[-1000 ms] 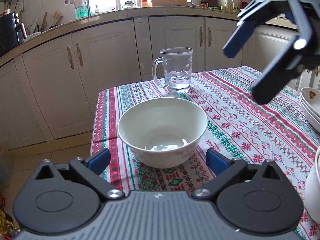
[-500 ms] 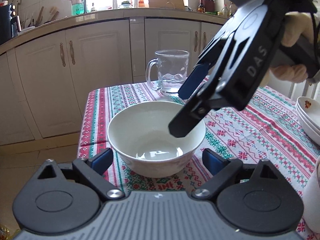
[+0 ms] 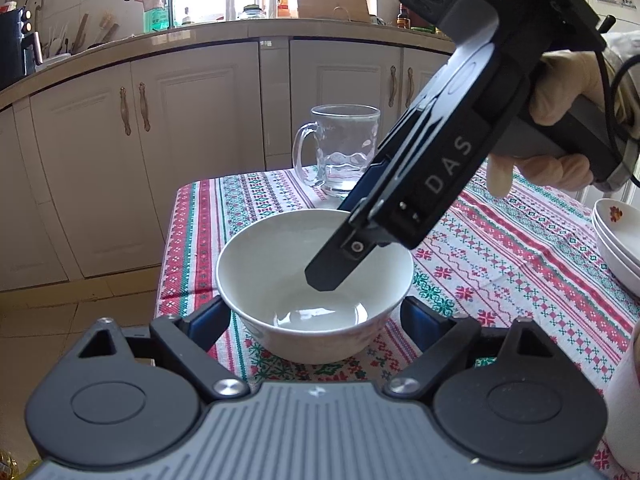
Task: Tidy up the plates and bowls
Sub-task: 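Lift the white bowl with the right gripper and carry it to the bowl stack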
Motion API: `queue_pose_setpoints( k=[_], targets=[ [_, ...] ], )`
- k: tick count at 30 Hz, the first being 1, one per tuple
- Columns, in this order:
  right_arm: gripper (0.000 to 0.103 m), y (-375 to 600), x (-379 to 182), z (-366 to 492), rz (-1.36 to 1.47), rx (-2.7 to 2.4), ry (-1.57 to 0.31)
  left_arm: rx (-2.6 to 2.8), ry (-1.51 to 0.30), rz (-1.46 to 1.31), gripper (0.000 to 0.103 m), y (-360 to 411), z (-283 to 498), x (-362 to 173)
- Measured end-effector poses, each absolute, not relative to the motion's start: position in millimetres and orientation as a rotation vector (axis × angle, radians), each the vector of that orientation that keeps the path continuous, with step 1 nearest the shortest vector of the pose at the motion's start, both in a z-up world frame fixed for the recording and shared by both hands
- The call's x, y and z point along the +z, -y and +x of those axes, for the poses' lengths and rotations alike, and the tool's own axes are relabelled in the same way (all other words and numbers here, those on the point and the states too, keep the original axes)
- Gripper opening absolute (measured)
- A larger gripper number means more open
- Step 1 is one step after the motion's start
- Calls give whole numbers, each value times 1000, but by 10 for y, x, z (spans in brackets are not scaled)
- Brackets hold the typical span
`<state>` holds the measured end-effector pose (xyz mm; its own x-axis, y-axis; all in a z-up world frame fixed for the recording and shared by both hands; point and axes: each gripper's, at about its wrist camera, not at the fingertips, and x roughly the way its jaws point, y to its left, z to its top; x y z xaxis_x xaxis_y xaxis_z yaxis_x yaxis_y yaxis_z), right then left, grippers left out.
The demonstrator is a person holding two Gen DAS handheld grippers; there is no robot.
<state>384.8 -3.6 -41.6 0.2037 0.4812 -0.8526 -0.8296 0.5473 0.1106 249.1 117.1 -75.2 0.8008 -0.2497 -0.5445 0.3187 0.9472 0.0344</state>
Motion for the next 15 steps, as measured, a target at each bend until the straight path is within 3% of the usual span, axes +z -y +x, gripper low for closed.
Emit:
queue_pose_setpoints(
  k=[15],
  targets=[
    [69,-19,-460,3906,-373,945,-1009,-301,-566,140,91,-1148,2504,-747]
  ],
)
